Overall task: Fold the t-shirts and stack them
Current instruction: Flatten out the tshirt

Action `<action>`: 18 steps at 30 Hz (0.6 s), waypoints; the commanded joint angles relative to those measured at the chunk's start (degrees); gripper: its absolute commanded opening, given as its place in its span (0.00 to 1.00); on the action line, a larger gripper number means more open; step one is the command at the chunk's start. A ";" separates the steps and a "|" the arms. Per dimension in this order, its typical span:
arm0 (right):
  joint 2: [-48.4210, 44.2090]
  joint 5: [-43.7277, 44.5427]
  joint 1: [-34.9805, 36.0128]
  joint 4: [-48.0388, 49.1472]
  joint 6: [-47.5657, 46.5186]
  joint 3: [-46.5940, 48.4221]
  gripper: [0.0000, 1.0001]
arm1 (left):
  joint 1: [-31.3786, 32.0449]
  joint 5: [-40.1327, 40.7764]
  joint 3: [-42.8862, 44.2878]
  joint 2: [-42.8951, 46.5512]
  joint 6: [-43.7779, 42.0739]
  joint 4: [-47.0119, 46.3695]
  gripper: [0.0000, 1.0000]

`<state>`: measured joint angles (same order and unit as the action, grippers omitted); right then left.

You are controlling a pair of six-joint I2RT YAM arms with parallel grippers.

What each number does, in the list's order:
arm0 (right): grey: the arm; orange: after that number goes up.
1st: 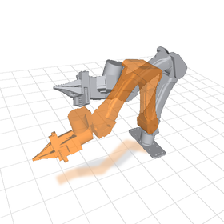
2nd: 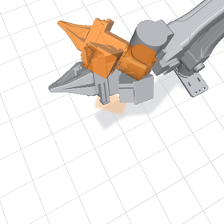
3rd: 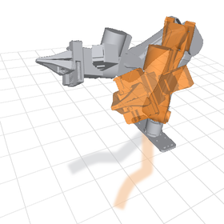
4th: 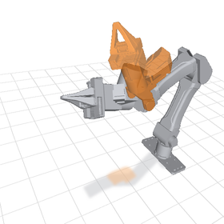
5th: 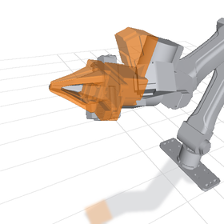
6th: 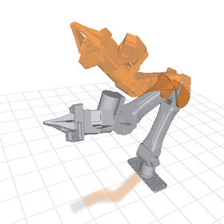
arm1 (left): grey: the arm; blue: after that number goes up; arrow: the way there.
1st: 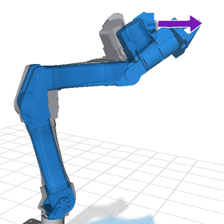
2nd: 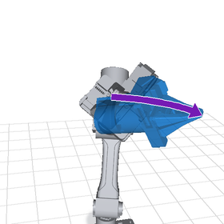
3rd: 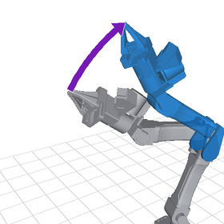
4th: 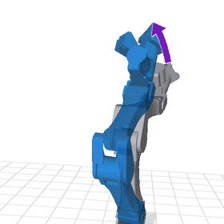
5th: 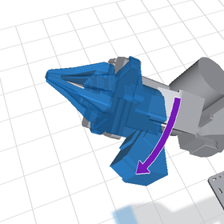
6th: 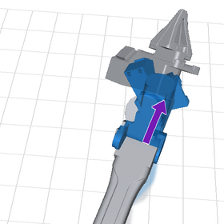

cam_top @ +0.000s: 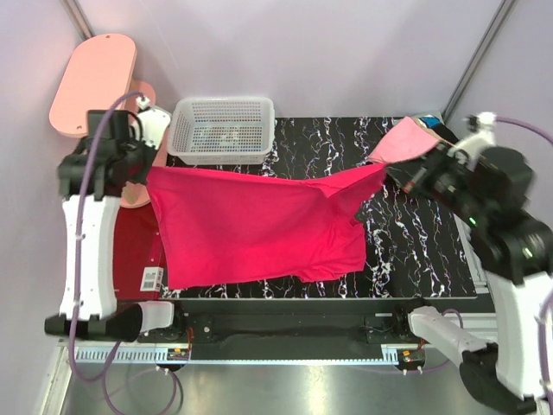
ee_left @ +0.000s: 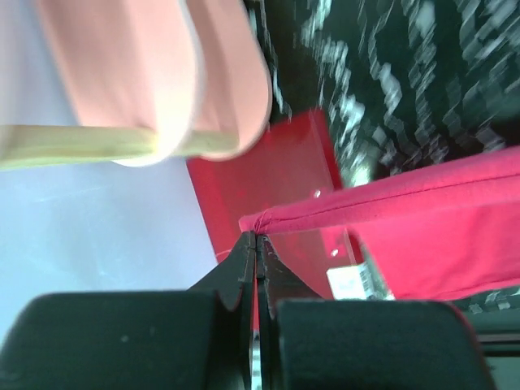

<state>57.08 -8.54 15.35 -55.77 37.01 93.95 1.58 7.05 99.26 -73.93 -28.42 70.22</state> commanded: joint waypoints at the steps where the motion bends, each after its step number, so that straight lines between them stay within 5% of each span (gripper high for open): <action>1: -7.76 1.33 -0.24 2.59 -3.79 4.39 0.00 | 1.84 -9.22 11.73 6.07 5.64 9.84 0.00; 11: -16.56 -1.31 -0.24 4.70 -5.99 13.53 0.00 | 3.69 -17.42 26.15 17.23 12.07 16.62 0.00; 18: -14.46 3.16 -0.33 5.58 -6.25 12.05 0.00 | 3.69 -14.79 14.76 21.36 11.73 12.68 0.00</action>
<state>39.48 -8.56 15.35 -52.66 32.34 107.37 5.26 -8.05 122.85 -52.10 -17.61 77.32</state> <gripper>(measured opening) 0.010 0.008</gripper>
